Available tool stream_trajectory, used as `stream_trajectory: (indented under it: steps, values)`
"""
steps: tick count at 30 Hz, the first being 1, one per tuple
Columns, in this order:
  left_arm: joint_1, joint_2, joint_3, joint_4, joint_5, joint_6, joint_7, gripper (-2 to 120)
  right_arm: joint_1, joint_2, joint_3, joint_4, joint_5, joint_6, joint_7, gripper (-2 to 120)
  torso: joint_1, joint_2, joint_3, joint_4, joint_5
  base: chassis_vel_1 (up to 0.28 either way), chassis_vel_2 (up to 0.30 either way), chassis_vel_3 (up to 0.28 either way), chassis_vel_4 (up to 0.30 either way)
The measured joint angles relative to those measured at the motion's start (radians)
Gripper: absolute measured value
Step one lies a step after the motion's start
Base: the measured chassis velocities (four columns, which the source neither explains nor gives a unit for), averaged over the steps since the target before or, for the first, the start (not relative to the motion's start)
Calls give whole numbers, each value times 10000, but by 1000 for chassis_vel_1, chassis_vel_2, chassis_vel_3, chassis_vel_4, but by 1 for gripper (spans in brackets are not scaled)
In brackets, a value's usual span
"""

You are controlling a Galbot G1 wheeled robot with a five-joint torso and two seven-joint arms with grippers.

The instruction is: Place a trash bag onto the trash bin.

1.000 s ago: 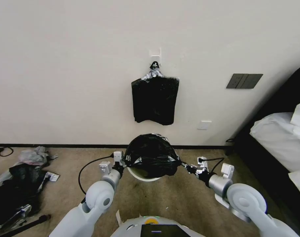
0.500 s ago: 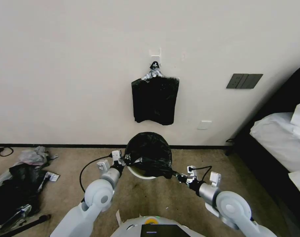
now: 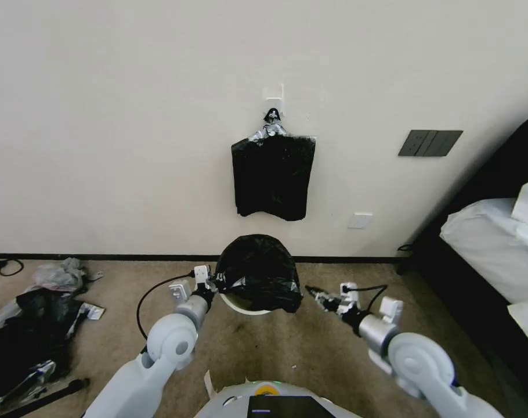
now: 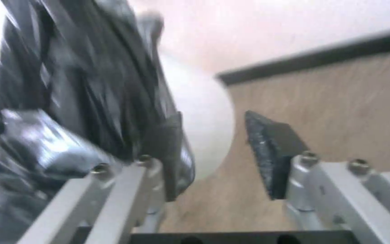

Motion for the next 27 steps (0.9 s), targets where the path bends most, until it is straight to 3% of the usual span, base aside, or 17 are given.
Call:
stream_trajectory:
  steps: [7, 10, 12, 17, 22, 27]
  values:
    - [-183, 26, -4, 250, -6, 4, -72, 1, -399, -390, 869, 621, -783, 350, -343, 63, 0, 0, 0, -2, 0, 0, 0, 0, 0]
    - [-282, 128, 79, 364, 37, 77, -85, 1, -619, -829, 1354, 1446, -1045, 425, -754, 80, 0, 0, 0, -3, -2, 0, 0, 0, 0]
    - [-304, 171, 139, 364, 123, 129, -83, 1, -571, -1051, 1337, 1772, -1040, 329, -884, 84, 0, 0, 0, -3, -1, 0, 0, 0, 0]
    - [-277, 315, 414, 182, 784, 330, 162, 1, 368, -2281, 99, 2165, -617, -615, -1278, 100, 0, 0, 0, 0, 1, 0, 0, 0, 0]
    - [-162, 413, 605, 57, 1288, 418, 473, 1, 1460, -2855, -1041, 2149, -25, -1207, -1326, 100, 0, 0, 0, 0, -1, 0, 0, 0, 0]
    - [0, 525, 778, -197, 1705, 537, 796, 1, 3164, -3201, -2579, 1295, 429, -1605, -1316, 100, 0, 0, 0, 0, 3, 0, 0, 0, 0]
